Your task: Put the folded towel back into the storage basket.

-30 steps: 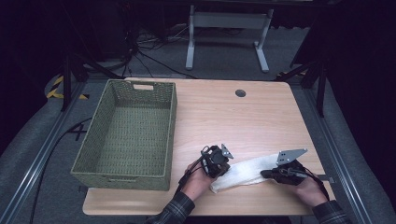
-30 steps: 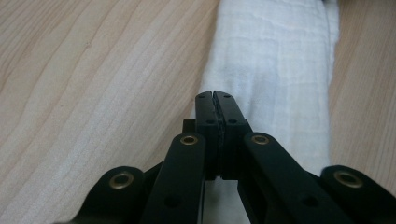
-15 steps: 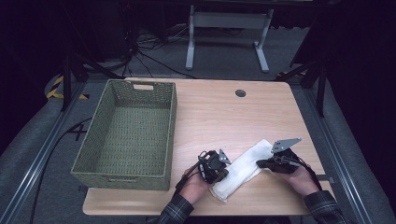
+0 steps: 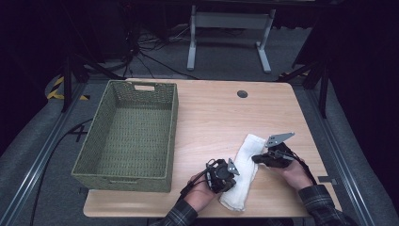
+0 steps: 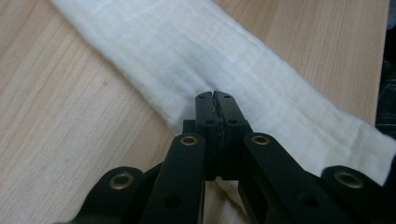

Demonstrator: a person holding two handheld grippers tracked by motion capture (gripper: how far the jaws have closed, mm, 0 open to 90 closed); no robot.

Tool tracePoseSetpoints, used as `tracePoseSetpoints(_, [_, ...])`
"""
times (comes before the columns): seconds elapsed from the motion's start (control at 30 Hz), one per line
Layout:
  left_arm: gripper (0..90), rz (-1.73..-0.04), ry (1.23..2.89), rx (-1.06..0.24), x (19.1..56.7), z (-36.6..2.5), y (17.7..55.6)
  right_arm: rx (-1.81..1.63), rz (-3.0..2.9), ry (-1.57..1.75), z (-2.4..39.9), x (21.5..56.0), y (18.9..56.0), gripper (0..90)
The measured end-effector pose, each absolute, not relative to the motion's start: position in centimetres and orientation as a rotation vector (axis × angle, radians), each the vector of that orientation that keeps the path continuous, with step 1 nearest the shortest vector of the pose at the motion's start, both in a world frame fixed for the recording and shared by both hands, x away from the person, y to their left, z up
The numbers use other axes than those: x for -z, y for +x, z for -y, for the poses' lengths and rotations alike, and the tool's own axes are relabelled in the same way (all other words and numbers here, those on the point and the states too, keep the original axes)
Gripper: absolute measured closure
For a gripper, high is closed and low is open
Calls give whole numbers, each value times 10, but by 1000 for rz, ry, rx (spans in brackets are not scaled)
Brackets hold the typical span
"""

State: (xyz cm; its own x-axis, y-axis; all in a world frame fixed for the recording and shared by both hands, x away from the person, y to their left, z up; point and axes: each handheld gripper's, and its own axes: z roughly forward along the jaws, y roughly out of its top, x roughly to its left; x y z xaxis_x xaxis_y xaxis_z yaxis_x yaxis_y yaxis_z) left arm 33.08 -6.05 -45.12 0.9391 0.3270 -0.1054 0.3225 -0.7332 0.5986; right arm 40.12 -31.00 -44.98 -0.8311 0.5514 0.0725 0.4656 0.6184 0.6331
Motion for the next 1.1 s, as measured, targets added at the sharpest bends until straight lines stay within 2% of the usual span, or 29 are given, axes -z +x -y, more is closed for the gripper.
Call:
tracePoseSetpoints(0.6, [881, -383, 2428, 65, 453, 76, 320, -1027, -2753, 744, 293, 450, 412, 893])
tracePoseSetpoints(0.8, [781, -407, 2417, 22, 447, 63, 326, -1135, -2719, 700, 298, 438, 404, 774])
tracePoseSetpoints(1.0, [579, -441, 2401, -39, 444, 46, 335, -1195, -2731, 578, 293, 431, 384, 613])
tracePoseSetpoints(1.1, [511, -453, 2397, -43, 445, 39, 341, -1211, -2752, 517, 289, 431, 372, 521])
